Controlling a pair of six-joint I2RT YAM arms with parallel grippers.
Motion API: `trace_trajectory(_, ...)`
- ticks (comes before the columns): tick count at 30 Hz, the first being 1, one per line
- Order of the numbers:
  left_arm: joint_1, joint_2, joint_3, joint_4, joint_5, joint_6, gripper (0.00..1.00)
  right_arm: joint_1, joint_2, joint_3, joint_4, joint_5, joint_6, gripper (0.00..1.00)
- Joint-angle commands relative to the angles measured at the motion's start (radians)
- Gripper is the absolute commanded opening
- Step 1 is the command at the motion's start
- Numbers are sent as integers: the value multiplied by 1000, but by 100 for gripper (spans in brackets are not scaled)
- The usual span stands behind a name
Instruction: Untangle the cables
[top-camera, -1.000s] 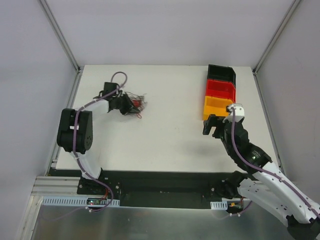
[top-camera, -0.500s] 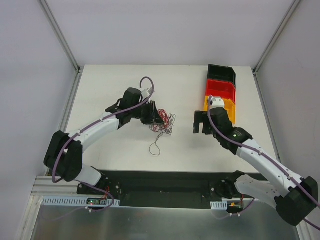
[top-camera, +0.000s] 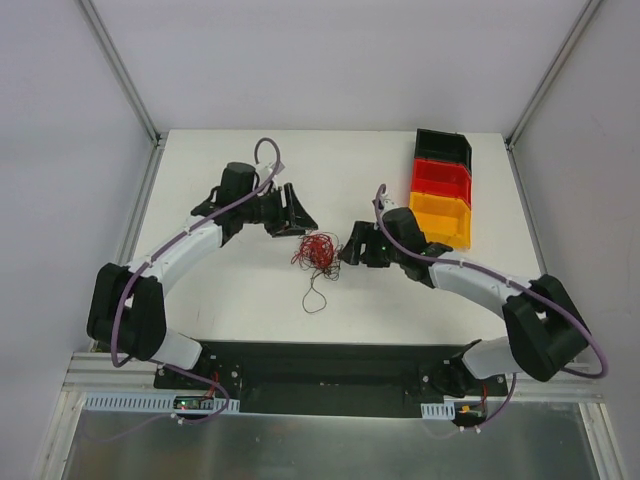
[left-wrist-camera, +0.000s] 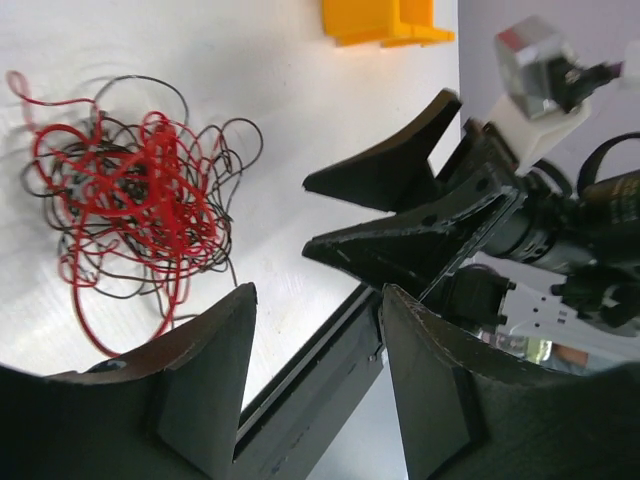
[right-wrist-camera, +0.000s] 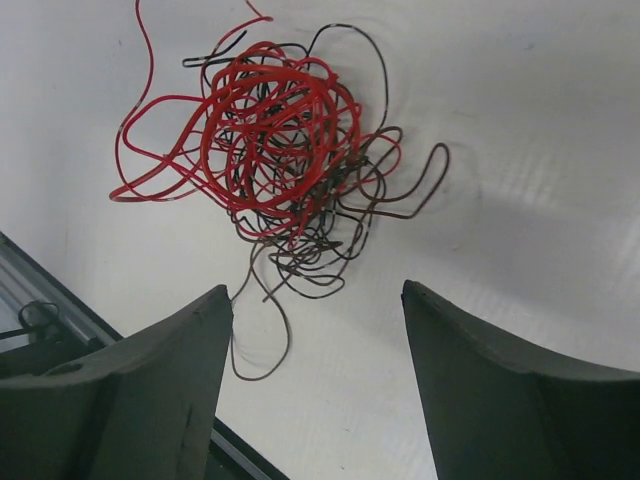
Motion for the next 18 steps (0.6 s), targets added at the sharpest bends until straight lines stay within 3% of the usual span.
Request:
trace_trajectory(1, 89, 20, 34, 40, 100, -41, 52, 46, 90, 45, 213, -76, 116, 71)
trace_trajectory(6, 167, 46, 55, 49, 154, -38, 52, 107, 176, 136, 176, -39, 52, 66)
trace_trajectory(11, 221, 55, 46, 60, 174, -60, 47, 144, 196, 174, 194, -27, 70, 41)
trace_trajectory(13, 253, 48, 34, 98, 177, -80, 46, 179, 205, 174, 234, 25, 140, 41)
trace_trajectory(18, 324, 20, 9, 137, 177, -110, 46, 305, 260, 145, 346, 353, 381, 52)
